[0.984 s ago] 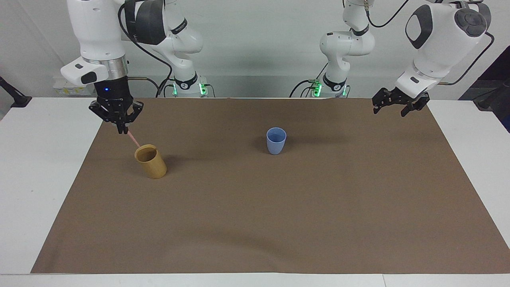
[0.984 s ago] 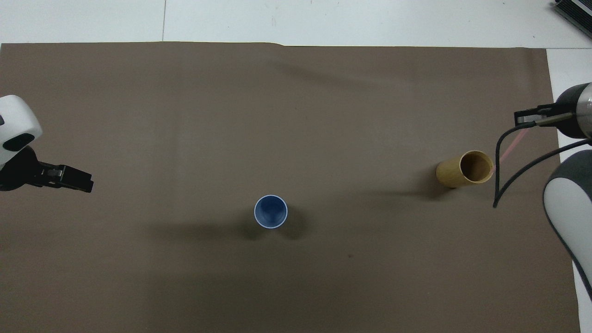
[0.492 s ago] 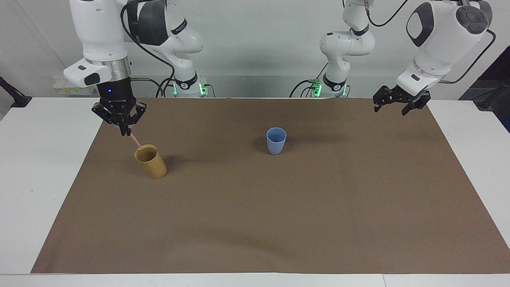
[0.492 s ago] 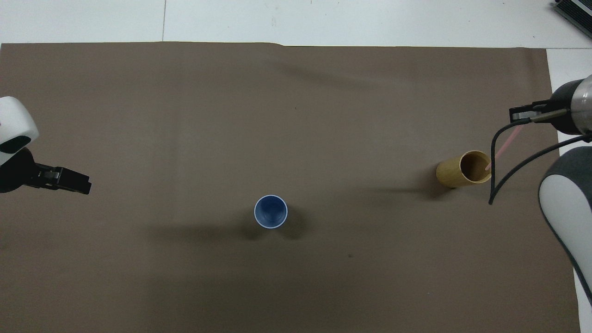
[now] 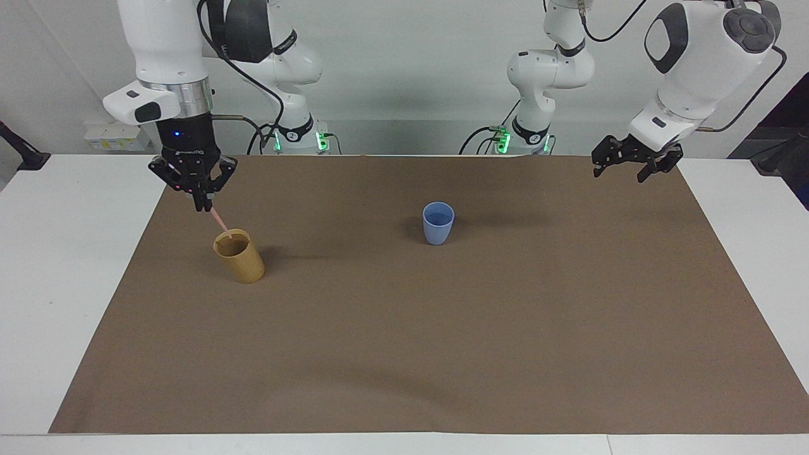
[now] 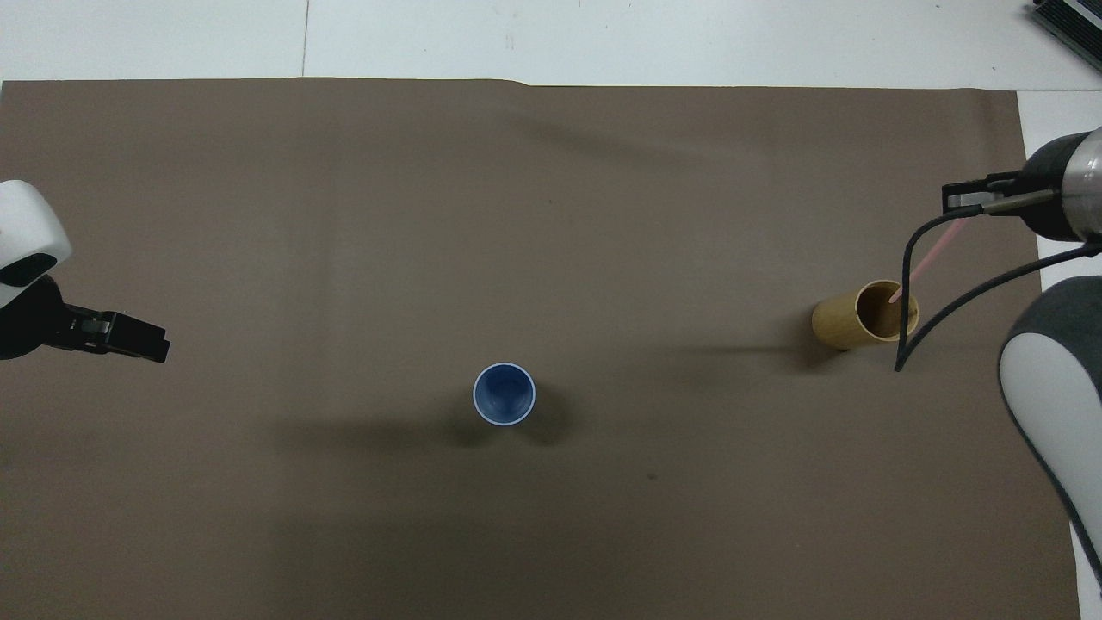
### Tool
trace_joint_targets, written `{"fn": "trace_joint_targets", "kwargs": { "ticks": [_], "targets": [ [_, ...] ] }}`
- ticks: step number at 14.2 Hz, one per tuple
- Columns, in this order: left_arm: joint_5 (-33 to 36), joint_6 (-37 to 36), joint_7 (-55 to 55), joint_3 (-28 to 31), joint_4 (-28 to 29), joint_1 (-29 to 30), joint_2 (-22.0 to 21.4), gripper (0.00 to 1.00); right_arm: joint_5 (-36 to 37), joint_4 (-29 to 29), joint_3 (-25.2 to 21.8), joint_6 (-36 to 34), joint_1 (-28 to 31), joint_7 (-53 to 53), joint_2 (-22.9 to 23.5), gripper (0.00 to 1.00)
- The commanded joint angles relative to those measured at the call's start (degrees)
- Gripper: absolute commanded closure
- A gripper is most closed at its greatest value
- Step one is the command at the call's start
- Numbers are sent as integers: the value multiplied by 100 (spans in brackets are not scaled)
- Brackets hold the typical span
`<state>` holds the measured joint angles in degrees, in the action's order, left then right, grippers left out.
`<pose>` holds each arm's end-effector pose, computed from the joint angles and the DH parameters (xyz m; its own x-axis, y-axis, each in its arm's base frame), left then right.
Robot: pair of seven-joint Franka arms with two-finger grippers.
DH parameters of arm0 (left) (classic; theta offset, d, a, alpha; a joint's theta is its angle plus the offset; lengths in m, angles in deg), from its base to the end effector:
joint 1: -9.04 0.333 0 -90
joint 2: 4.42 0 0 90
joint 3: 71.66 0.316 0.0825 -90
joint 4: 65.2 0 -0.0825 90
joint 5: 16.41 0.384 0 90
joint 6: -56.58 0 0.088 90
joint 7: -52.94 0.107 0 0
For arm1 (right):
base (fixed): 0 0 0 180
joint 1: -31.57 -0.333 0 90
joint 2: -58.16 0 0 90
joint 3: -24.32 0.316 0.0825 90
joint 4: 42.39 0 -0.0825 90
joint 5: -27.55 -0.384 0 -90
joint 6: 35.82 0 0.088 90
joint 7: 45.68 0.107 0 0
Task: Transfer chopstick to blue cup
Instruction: 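Grasp the pink stick with the right gripper and lift it out, then carry the pink stick with the right gripper over the blue cup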
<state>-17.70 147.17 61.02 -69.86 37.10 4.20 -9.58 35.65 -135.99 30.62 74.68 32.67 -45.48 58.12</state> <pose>0.5194 -0.0294 0.5729 0.9751 -0.1927 -0.1094 -0.1893 -0.9811 0.0410 0.5845 0.0434 0.6315 0.9483 0.1324 0.2884 0.0951 -0.9856 0.1397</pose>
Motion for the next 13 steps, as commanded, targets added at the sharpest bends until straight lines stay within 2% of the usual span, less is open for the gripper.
{"fn": "trace_joint_targets", "kwargs": {
  "ticks": [1, 3, 7, 11, 13],
  "targets": [
    [77, -24, 45, -30, -87, 54, -29, 0, -133, 97, 256, -117, 22, 400, 13, 100],
    [68, -24, 45, -39, -87, 45, -29, 0, -572, 97, 406, -126, 23, 884, 13, 100],
    [68, -15, 45, -30, -87, 54, -21, 0, -1529, 97, 749, -108, 31, 1183, -13, 100],
    [68, -24, 45, -39, -87, 45, -21, 0, -1698, 97, 1126, -38, -109, 2744, -75, 100],
    [68, -15, 45, -30, -87, 54, -21, 0, -1707, 53, 1337, -116, -118, 3029, -171, 100]
  ]
}}
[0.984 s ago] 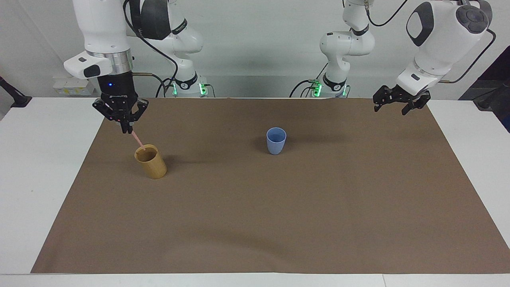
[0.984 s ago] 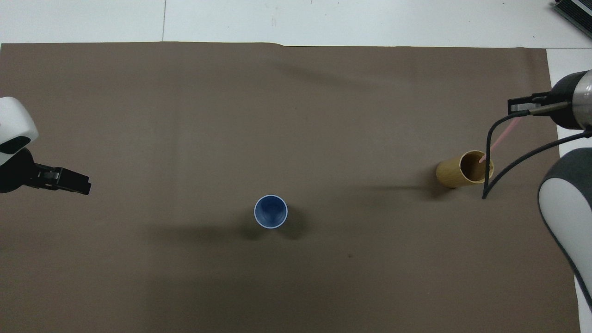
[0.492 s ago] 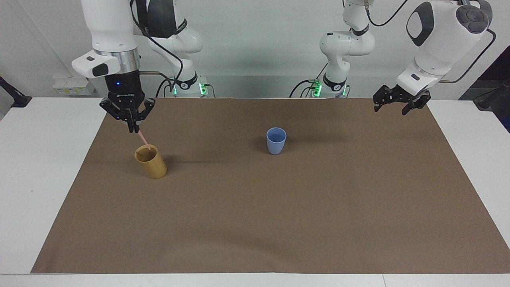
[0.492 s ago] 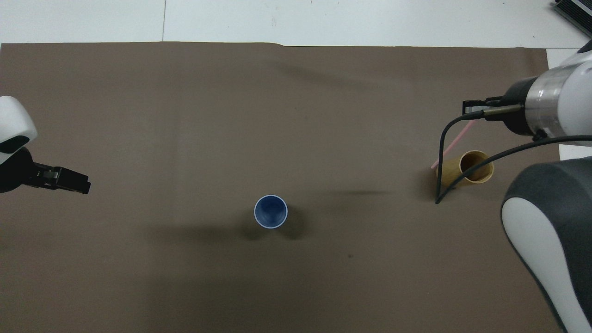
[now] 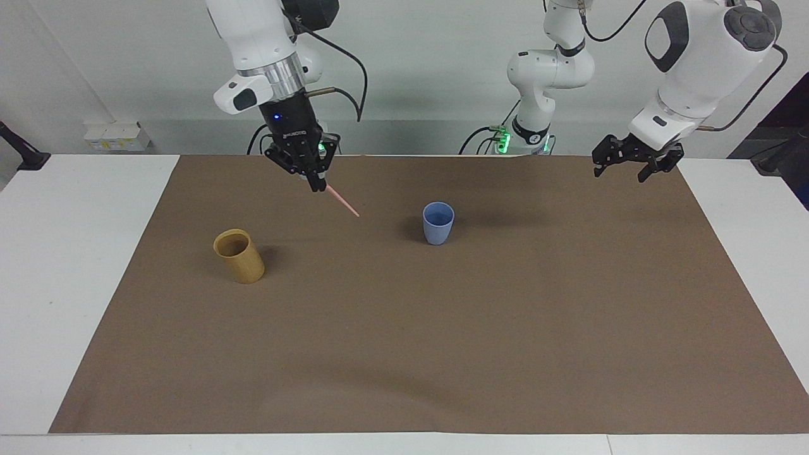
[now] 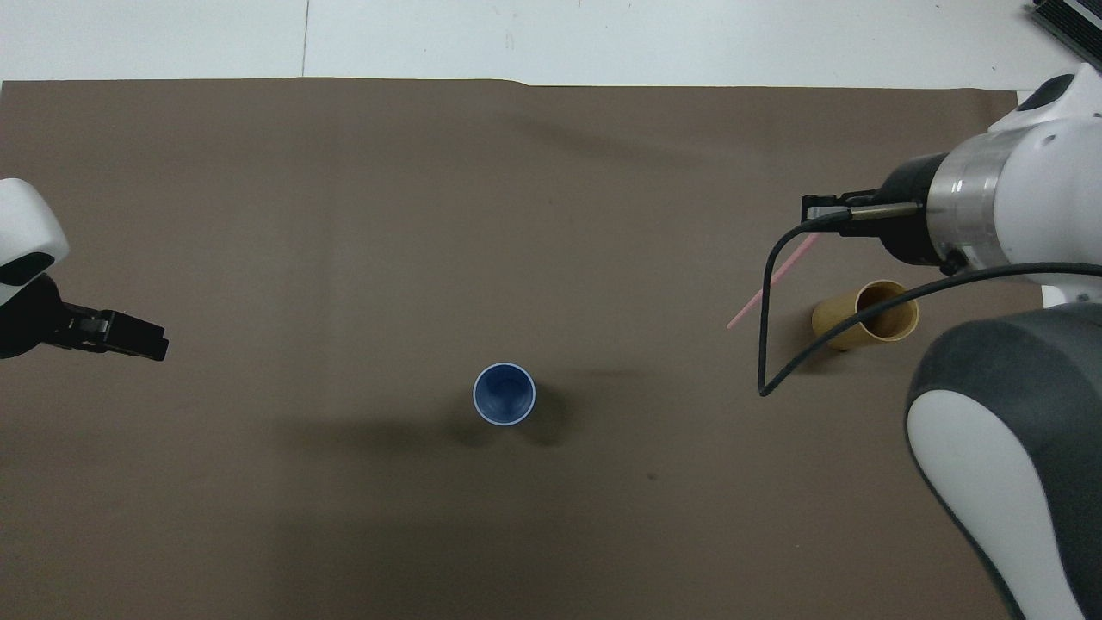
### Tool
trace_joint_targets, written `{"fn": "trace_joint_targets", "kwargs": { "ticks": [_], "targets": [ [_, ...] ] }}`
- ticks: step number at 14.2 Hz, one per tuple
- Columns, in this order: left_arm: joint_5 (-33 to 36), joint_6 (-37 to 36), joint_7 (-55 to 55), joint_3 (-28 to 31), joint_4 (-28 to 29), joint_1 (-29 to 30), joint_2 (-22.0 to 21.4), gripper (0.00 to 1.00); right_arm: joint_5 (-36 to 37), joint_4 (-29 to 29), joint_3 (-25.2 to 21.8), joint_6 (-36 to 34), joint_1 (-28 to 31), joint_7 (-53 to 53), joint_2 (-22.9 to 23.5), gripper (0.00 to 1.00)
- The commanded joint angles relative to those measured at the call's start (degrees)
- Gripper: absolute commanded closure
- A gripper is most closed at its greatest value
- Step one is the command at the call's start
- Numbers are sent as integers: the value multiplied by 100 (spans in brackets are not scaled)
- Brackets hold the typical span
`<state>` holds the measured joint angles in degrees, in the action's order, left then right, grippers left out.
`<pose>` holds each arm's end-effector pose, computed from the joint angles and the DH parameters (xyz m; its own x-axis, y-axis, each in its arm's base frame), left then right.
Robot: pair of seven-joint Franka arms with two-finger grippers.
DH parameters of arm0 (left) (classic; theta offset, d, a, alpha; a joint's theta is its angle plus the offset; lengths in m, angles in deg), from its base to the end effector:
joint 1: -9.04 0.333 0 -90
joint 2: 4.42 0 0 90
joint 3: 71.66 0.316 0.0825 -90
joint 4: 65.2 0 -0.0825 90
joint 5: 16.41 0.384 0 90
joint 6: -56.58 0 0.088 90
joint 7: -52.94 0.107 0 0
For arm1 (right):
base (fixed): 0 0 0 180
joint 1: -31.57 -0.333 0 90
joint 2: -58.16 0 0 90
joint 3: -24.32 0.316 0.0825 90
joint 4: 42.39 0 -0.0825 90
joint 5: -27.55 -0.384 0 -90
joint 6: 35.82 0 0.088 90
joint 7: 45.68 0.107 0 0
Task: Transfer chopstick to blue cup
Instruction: 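Carry the pink stick with the right gripper over the blue cup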
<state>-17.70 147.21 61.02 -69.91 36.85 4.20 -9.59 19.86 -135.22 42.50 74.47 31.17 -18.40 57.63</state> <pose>0.5198 -0.0298 0.5751 0.9755 -0.1936 -0.1043 -0.1903 -0.9809 0.0402 0.5498 0.1956 0.6425 0.9566 -0.2005 0.2115 -0.1437 -0.9559 -0.2563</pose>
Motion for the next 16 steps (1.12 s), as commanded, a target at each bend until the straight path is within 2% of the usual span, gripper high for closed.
{"fn": "trace_joint_targets", "kwargs": {
  "ticks": [1, 3, 7, 10, 16],
  "targets": [
    [68, -27, 45, -34, -63, 54, -20, 0, -128, -59, 159, -113, 23, 366, -184, 100],
    [68, -27, 45, -34, -63, 45, -20, 0, -76, -51, 212, -192, -56, 620, -176, 100],
    [68, -27, 45, -26, -63, 45, -20, 0, 118, -51, 212, -78, -574, 1305, -18, 100],
    [68, -27, 45, -34, -72, 54, -20, 0, 618, -59, 212, 89, -995, 1850, 193, 100],
    [68, -27, 45, -26, -63, 54, -20, 0, 1224, -68, 212, 467, -1488, 2545, 562, 100]
  ]
}}
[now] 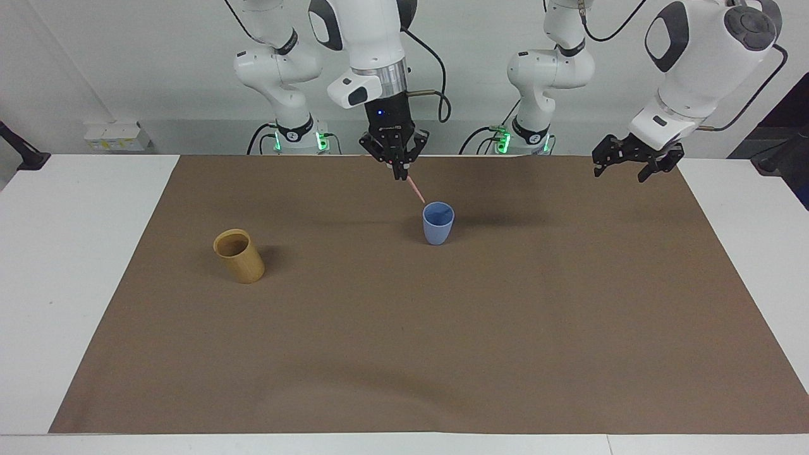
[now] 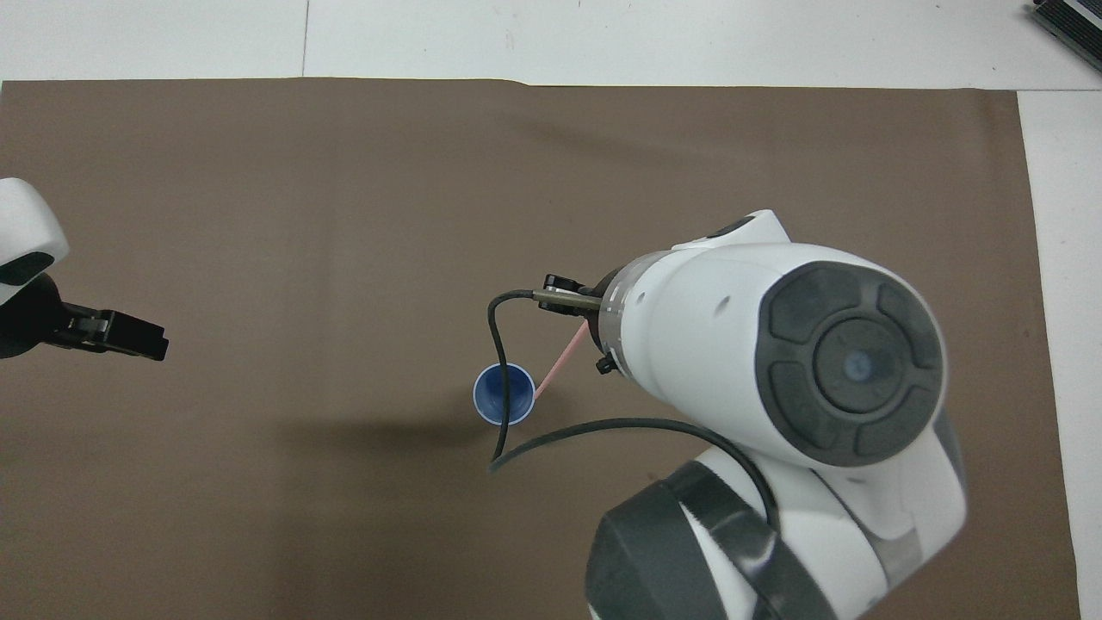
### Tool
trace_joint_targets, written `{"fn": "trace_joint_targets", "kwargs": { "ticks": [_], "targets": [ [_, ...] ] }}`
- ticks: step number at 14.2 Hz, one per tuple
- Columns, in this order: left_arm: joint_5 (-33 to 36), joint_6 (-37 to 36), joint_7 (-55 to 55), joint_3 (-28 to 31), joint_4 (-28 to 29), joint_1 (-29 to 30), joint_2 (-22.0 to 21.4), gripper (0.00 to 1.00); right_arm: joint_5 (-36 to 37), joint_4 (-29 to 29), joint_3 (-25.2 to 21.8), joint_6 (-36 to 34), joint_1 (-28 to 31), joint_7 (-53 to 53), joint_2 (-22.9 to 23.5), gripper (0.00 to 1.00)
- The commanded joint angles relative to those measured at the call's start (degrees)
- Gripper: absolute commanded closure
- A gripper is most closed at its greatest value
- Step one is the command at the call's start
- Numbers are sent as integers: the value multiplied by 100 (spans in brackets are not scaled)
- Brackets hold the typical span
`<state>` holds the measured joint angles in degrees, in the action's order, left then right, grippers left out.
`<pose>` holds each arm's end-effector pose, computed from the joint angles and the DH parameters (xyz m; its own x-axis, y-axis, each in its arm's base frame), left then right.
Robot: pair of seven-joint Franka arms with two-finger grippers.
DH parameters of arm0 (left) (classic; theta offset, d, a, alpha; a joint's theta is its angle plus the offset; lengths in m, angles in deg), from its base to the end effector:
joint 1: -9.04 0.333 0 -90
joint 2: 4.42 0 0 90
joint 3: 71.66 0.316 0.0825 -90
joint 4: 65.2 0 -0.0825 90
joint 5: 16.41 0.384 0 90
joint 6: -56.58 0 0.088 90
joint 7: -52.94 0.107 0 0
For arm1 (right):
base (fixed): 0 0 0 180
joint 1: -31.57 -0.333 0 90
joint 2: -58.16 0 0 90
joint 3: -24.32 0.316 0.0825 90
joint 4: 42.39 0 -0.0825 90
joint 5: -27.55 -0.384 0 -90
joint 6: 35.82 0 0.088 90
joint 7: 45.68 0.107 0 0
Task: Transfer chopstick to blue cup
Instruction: 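Carry the pink stick with the right gripper over the blue cup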
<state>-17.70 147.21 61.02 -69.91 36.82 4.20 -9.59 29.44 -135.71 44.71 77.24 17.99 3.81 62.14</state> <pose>0.5198 -0.0298 0.5754 0.9756 -0.1936 -0.1038 -0.1903 -0.9809 0.0401 0.5094 0.3324 0.5990 0.9427 -0.2773 0.1857 -0.2390 -0.9493 -0.2041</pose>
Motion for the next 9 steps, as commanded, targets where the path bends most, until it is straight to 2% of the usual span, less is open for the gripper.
{"fn": "trace_joint_targets", "kwargs": {
  "ticks": [1, 9],
  "targets": [
    [68, -27, 45, -34, -60, 54, -20, 0, 363, -11, -9, 330, -250, 559, 190, 100],
    [68, -19, 45, -34, -69, 54, -20, 0, 513, -81, -9, 647, -382, 694, 393, 100]
  ]
}}
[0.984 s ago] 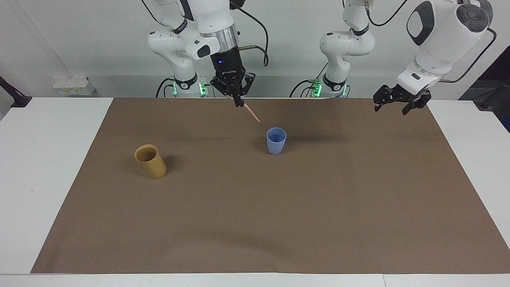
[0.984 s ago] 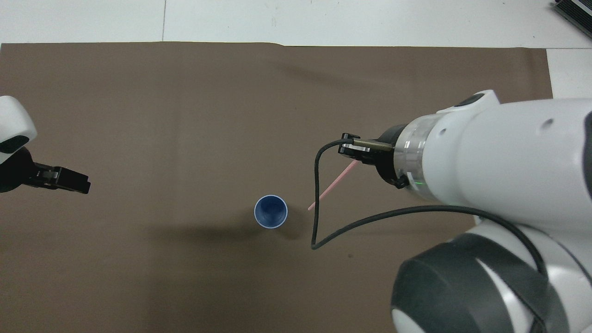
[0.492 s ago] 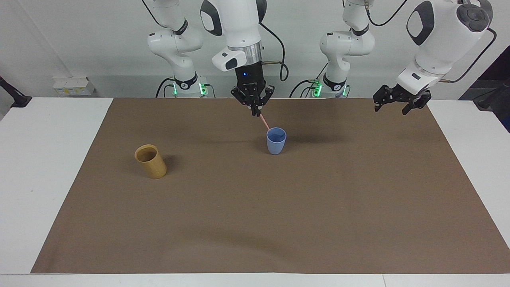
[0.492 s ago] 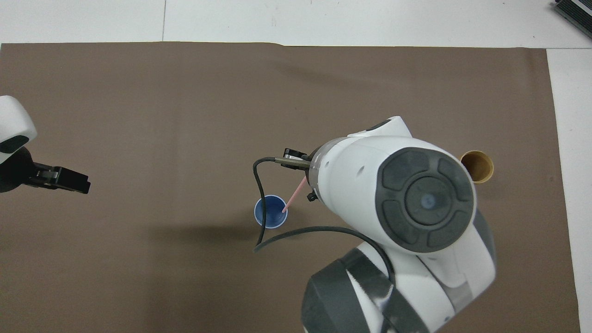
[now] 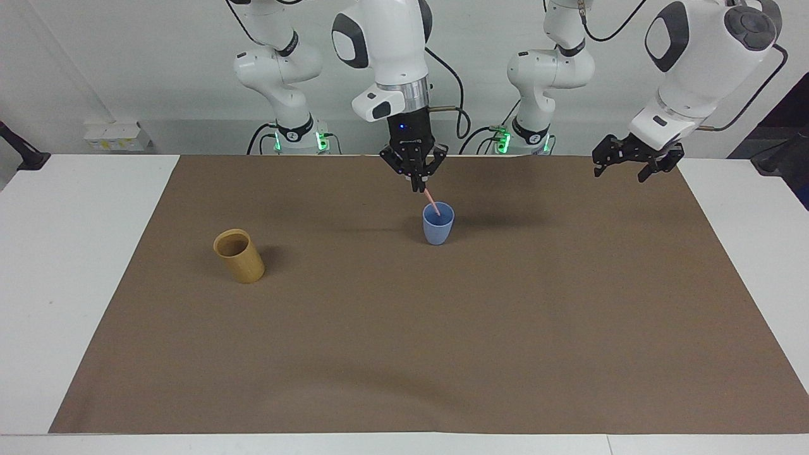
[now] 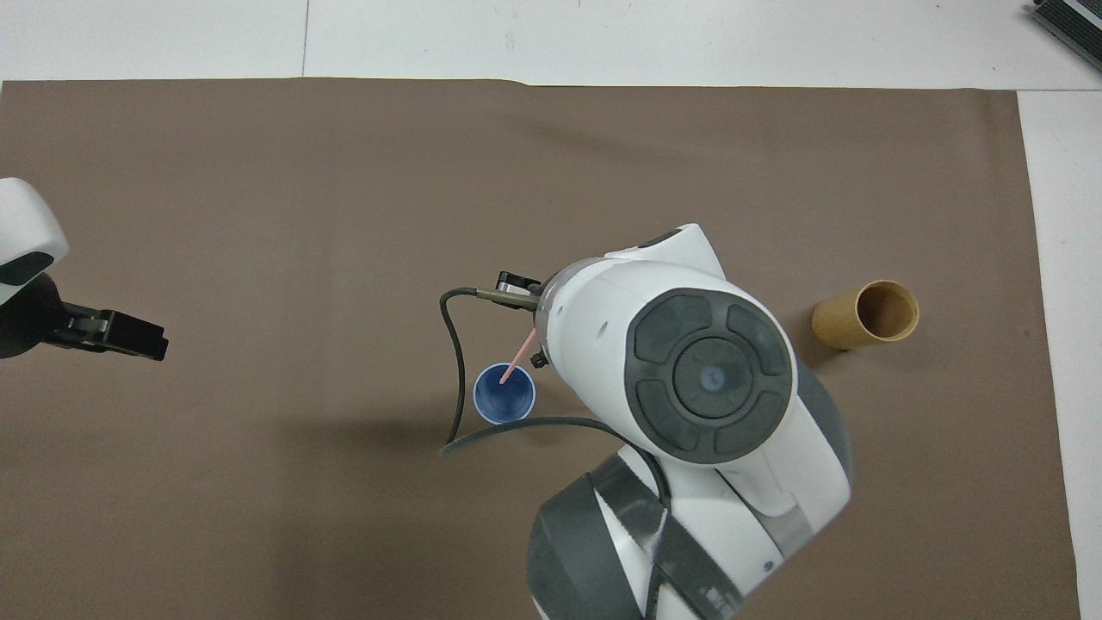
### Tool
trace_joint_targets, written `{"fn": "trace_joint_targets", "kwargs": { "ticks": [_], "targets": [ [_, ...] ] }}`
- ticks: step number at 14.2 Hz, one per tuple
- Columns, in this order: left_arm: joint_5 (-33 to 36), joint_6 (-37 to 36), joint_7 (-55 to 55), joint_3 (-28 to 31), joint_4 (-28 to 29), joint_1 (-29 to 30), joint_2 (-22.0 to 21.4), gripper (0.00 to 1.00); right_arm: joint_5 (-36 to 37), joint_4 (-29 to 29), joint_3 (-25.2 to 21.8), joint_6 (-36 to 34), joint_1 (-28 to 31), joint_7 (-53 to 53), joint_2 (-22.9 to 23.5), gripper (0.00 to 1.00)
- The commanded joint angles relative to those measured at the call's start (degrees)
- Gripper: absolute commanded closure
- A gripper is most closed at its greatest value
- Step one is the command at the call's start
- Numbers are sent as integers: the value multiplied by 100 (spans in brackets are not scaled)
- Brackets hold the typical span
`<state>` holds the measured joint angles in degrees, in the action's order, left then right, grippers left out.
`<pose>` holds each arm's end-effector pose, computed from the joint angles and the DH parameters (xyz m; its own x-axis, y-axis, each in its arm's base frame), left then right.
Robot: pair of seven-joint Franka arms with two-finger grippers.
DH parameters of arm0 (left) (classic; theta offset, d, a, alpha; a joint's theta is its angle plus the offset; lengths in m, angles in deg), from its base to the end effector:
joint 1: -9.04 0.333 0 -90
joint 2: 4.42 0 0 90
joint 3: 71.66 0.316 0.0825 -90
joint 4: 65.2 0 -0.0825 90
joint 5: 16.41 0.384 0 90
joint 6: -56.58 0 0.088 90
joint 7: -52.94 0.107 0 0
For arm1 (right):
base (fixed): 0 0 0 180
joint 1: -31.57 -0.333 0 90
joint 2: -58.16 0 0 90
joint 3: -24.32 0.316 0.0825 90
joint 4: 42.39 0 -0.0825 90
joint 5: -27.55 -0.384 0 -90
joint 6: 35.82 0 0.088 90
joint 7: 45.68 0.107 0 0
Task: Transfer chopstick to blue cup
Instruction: 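Lower the pink stick into the blue cup and open the right gripper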
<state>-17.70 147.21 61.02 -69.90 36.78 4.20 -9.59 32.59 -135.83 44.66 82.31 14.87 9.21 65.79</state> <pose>0.5199 -0.0298 0.5757 0.9757 -0.1934 -0.1031 -0.1902 -0.9809 0.0400 0.5134 0.3656 0.5709 0.9301 -0.3042 0.2061 -0.2580 -0.9400 -0.2231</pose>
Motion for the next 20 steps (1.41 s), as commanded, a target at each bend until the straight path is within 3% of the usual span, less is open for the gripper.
{"fn": "trace_joint_targets", "kwargs": {
  "ticks": [1, 13, 17, 20],
  "targets": [
    [68, -19, 45, -35, -64, 54, -20, 0, 199, -130, 4, 140, -70, 153, 20, 100],
    [86, -62, 18, -44, -82, 36, -20, 0, 234, -666, 13, 535, -175, -40, -42, 100],
    [95, -133, 18, -44, -362, 27, 42, 0, 435, -763, 5, 562, -246, -5, -33, 100],
    [95, -142, -87, -53, -416, -8, 51, 0, 638, -948, 5, 1036, -352, 74, 20, 100]
  ]
}}
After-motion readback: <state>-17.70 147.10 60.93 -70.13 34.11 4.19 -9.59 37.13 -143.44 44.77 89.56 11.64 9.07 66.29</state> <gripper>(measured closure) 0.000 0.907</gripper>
